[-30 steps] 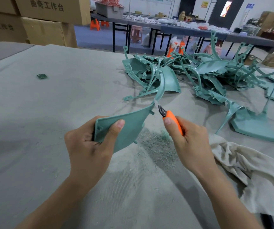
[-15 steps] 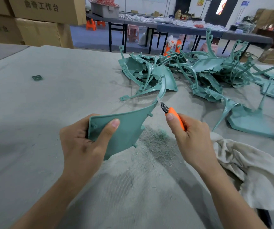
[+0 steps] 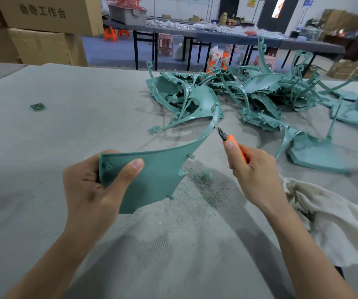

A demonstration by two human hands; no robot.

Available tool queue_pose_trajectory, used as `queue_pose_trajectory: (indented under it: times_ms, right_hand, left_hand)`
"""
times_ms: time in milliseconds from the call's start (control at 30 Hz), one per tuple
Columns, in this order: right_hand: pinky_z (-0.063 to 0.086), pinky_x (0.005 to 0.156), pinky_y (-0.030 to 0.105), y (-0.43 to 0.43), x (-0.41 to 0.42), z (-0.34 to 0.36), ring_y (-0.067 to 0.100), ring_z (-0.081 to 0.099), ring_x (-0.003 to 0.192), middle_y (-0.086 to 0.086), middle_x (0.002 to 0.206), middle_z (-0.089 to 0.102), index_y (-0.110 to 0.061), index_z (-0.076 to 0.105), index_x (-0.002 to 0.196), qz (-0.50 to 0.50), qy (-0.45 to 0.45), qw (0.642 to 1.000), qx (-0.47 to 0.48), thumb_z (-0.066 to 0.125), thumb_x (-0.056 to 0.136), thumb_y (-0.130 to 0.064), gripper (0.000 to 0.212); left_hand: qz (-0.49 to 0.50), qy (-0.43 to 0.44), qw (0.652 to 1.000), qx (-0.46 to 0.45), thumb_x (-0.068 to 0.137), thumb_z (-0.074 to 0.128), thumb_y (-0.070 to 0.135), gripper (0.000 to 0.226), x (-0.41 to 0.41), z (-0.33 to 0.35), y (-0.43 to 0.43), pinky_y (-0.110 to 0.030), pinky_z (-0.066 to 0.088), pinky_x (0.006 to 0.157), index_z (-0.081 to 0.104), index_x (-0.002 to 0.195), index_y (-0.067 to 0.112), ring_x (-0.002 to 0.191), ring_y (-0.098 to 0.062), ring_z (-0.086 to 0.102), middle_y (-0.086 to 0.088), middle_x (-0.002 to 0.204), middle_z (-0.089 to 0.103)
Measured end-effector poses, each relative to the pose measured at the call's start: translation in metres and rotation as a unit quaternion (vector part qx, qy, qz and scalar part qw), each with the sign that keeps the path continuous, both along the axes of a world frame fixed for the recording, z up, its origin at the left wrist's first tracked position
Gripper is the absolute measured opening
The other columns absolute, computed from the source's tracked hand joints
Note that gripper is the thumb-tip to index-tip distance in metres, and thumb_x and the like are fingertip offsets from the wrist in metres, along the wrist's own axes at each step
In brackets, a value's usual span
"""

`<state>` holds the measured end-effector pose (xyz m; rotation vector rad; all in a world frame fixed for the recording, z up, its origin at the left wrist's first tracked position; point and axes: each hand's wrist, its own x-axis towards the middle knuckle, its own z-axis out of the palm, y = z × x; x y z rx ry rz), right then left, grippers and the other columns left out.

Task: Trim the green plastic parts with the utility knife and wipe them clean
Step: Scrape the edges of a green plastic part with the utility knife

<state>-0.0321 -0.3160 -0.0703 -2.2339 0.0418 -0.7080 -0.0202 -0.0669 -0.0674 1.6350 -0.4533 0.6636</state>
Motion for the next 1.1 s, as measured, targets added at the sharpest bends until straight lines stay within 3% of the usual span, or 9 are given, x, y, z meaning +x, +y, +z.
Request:
queue_pose_trajectory:
  times_ms: [100,267,433,767,933,1100]
  right_hand:
    - [0.025,0.045,0.024,0.002,-0.001,0.001,0.011,0.03,0.045,0.013,0.05,0.039,0.0,0.043,0.059,0.035,0.007,0.999,0.009,0.038,0.089,-0.069,0.075]
    - [0.024,0.047,0.027,0.003,0.0,-0.003,0.01,0.027,0.045,0.001,0.048,0.032,-0.002,0.041,0.059,0.019,0.01,1.0,-0.011,0.037,0.089,-0.07,0.074]
    - [0.024,0.047,0.029,-0.003,0.002,-0.003,0.013,0.031,0.045,0.019,0.054,0.047,0.001,0.045,0.061,-0.026,0.015,0.999,-0.03,0.033,0.086,-0.075,0.08]
    - [0.025,0.05,0.032,-0.012,0.005,-0.004,0.015,0.032,0.047,0.018,0.053,0.042,0.004,0.045,0.063,-0.03,0.032,0.999,-0.027,0.033,0.084,-0.076,0.083]
    - [0.025,0.046,0.025,-0.015,0.004,-0.002,0.013,0.031,0.044,-0.001,0.048,0.038,0.003,0.046,0.061,-0.005,0.034,0.999,0.013,0.037,0.084,-0.074,0.081]
    - [0.024,0.048,0.027,-0.015,0.006,-0.005,0.016,0.033,0.047,0.021,0.053,0.043,0.007,0.045,0.063,-0.012,0.039,0.999,-0.011,0.034,0.084,-0.075,0.086]
  left_hand:
    - [-0.004,0.012,1.0,-0.021,0.077,0.068,0.04,0.008,0.003,0.0,0.003,-0.013,0.043,0.049,0.069,0.069,0.041,0.053,0.008,0.049,0.024,0.057,0.06]
    - [-0.01,0.026,0.999,-0.018,0.076,0.068,0.04,0.011,0.005,-0.001,0.003,-0.013,0.042,0.048,0.067,0.065,0.038,0.051,0.006,0.049,0.022,0.054,0.057]
    - [-0.014,0.031,0.999,-0.021,0.076,0.068,0.04,0.011,0.005,-0.003,0.002,-0.013,0.042,0.047,0.068,0.066,0.035,0.051,0.006,0.047,0.022,0.054,0.056]
    - [-0.037,0.041,0.998,-0.035,0.075,0.07,0.038,0.014,0.006,-0.005,0.001,-0.015,0.043,0.047,0.067,0.065,0.028,0.05,0.002,0.048,0.018,0.054,0.056]
    - [-0.047,0.053,0.996,-0.051,0.074,0.071,0.038,0.014,0.009,-0.005,0.005,-0.018,0.046,0.048,0.069,0.066,0.026,0.051,-0.002,0.053,0.016,0.055,0.06]
    - [-0.095,0.087,0.988,-0.084,0.071,0.072,0.035,0.008,0.014,-0.003,0.01,-0.023,0.053,0.054,0.074,0.069,0.027,0.056,-0.006,0.063,0.012,0.063,0.068]
